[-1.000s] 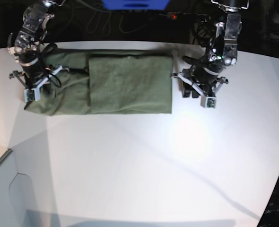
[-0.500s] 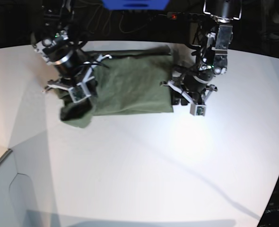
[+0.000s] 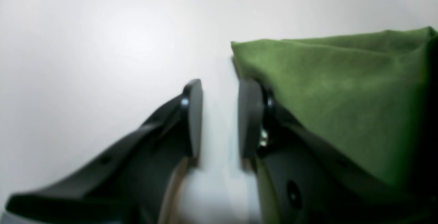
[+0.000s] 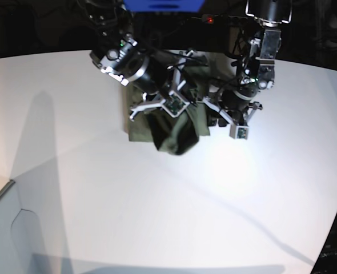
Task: Layout the t-shirt on the table in an organized manner, then fold the t-shirt properly
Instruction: 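Lift the strip end with the right gripper and fold it over the middle, then release the folded end and reposition the right gripper on the bundle, then grasp the folded bundle's edges with both grippers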
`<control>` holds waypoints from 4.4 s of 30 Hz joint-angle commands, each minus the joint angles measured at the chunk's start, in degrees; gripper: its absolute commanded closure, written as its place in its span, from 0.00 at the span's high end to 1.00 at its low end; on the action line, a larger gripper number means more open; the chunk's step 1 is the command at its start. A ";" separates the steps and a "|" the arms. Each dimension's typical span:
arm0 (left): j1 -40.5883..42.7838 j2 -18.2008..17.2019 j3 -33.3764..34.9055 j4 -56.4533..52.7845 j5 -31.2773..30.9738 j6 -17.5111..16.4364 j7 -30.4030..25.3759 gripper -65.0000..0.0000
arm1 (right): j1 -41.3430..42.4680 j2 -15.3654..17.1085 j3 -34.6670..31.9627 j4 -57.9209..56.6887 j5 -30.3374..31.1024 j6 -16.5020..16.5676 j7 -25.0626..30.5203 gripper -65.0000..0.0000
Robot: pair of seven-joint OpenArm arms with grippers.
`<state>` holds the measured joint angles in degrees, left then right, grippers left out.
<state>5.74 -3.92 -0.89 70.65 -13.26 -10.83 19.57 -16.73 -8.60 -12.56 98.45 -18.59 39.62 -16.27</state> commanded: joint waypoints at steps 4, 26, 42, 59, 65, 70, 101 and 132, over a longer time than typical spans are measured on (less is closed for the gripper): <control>0.46 -0.52 -0.13 0.69 0.11 -0.11 1.83 0.27 | 2.53 -0.40 -0.06 -3.82 0.79 0.38 1.55 0.00; 12.59 -2.01 -18.76 17.22 0.11 -0.11 2.01 0.28 | 1.74 -0.40 -0.06 -2.85 0.79 0.38 1.55 0.65; 14.88 -1.92 -25.62 19.94 0.11 -0.11 2.01 0.62 | -4.15 0.56 12.34 8.49 1.05 0.38 1.46 0.66; 14.79 -2.01 -25.62 19.77 0.11 -0.11 2.01 0.62 | -5.03 0.64 12.51 -0.04 1.05 0.38 1.81 0.66; 14.79 -1.92 -25.62 20.03 0.11 -0.11 2.01 0.63 | -5.47 0.47 2.05 -0.30 1.05 0.38 1.64 0.66; 14.79 -1.66 -25.36 20.03 0.11 -0.11 2.01 0.63 | -5.29 1.00 -4.01 -0.30 1.05 0.38 1.64 0.66; 15.14 -5.35 -21.93 20.64 -14.13 -0.11 10.10 0.63 | 7.72 1.35 22.27 -14.28 1.05 0.38 1.72 0.66; 6.88 1.95 -1.09 9.39 -31.89 -0.11 15.99 0.79 | 4.29 -0.23 25.00 -1.09 1.05 0.38 1.55 0.66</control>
<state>13.13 -2.28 -2.33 79.50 -44.91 -10.63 35.29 -12.91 -8.58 12.69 96.57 -18.22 39.62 -16.08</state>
